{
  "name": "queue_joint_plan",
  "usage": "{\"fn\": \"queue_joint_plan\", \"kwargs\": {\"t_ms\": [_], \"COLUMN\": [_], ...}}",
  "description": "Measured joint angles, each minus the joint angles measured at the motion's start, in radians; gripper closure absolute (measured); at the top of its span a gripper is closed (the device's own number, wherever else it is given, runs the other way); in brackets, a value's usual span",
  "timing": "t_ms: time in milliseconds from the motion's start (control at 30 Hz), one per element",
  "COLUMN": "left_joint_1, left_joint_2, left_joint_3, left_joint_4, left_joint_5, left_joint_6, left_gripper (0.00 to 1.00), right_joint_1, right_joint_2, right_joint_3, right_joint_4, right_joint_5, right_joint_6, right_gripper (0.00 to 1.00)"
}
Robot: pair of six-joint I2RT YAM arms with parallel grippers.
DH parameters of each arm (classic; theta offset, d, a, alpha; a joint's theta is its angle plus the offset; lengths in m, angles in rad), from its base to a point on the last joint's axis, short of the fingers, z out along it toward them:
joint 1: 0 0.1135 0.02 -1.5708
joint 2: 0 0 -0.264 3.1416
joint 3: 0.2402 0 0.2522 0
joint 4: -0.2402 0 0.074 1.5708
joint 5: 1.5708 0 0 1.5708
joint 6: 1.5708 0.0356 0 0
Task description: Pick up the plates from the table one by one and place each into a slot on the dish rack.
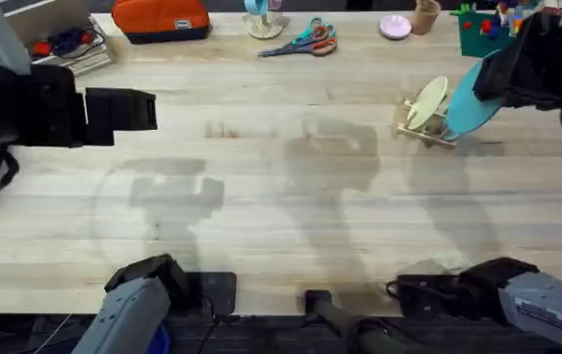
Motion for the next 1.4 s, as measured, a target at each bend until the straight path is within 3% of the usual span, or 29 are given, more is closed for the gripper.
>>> {"fn": "queue_joint_plan", "kwargs": {"t_ms": [733, 1400], "left_joint_1": [0.0, 0.0], "left_joint_2": [0.0, 0.0], "left_joint_3": [0.0, 0.0], "left_joint_4": [0.0, 0.0], "left_joint_5": [0.0, 0.0], "left_joint_6": [-0.001, -0.002], "left_gripper": [0.007, 0.006], "right_joint_1": [0.0, 0.0], "right_joint_2": [-0.123, -0.13], "right_joint_3": [0.0, 0.0], "right_joint_4": [0.005, -0.069], "right_joint_5": [0.011, 0.022], "right_joint_6": [0.007, 0.008], "right_gripper": [0.97, 0.97]}}
